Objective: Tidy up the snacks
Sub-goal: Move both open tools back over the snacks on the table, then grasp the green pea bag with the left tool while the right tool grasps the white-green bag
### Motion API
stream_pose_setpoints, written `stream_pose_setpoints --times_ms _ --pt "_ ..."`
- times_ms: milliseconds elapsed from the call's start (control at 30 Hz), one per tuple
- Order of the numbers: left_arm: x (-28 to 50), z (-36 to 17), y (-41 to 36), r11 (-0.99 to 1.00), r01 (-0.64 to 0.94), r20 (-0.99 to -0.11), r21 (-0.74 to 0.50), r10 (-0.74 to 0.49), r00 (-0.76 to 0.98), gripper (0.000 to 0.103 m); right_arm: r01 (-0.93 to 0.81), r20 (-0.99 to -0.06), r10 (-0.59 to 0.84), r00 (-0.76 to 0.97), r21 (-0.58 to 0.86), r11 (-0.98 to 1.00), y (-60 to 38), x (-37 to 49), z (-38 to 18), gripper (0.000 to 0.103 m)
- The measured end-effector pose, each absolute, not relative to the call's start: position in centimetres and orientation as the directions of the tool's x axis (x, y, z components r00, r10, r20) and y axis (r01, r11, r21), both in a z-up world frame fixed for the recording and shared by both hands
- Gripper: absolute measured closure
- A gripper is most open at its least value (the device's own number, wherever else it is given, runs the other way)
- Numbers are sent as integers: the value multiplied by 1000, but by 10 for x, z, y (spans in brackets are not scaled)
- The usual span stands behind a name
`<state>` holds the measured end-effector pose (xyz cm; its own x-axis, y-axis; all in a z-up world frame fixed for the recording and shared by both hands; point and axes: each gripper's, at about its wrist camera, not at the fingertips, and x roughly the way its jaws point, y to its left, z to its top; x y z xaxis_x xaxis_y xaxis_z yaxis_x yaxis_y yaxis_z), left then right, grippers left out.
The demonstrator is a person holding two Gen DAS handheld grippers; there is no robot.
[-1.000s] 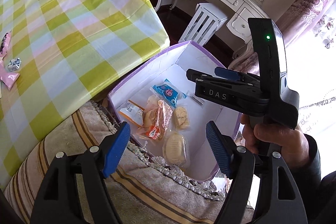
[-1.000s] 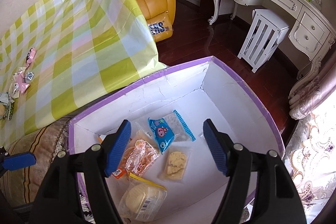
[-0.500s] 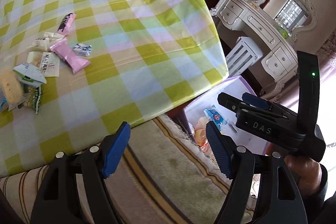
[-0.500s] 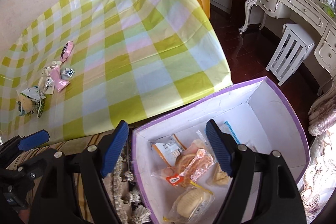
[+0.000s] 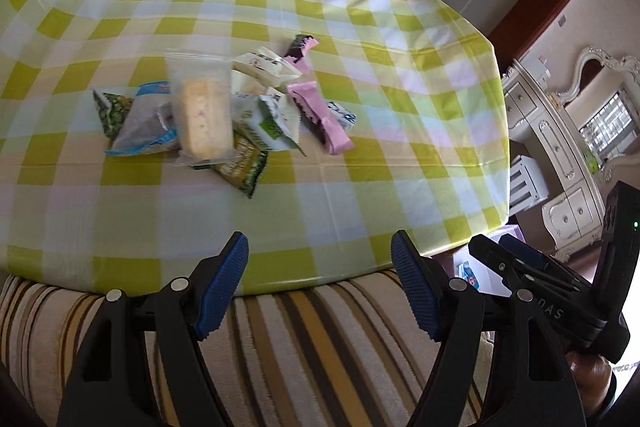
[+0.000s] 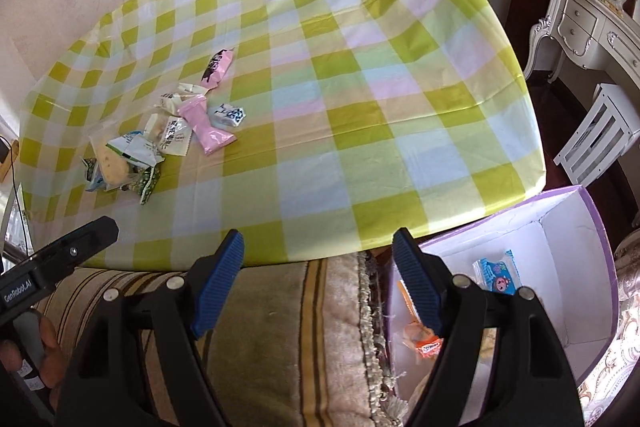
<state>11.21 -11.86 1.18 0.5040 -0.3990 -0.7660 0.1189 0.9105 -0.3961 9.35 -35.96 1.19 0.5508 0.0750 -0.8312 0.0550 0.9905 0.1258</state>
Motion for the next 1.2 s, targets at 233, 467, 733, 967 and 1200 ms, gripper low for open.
stream_pose_setpoints --times_ms 233,467,733,967,1200 --pt "114 10 -70 902 -8 -747 -431 -352 564 39 -2 -832 88 547 103 995 -326 104 9 26" --pt "121 6 -36 892 -79 -746 -445 -321 584 44 -91 -810 130 571 95 991 -287 116 13 26" --pt "135 3 -8 878 -124 -737 -463 -303 605 47 -190 -801 187 568 93 977 -241 139 10 26" --pt "154 -2 18 859 -176 -736 -481 -286 614 48 -225 -791 219 571 106 969 -223 159 8 26" --pt "178 -12 31 838 -208 -737 -504 -293 609 51 -261 -789 248 562 114 958 -206 177 3 27"
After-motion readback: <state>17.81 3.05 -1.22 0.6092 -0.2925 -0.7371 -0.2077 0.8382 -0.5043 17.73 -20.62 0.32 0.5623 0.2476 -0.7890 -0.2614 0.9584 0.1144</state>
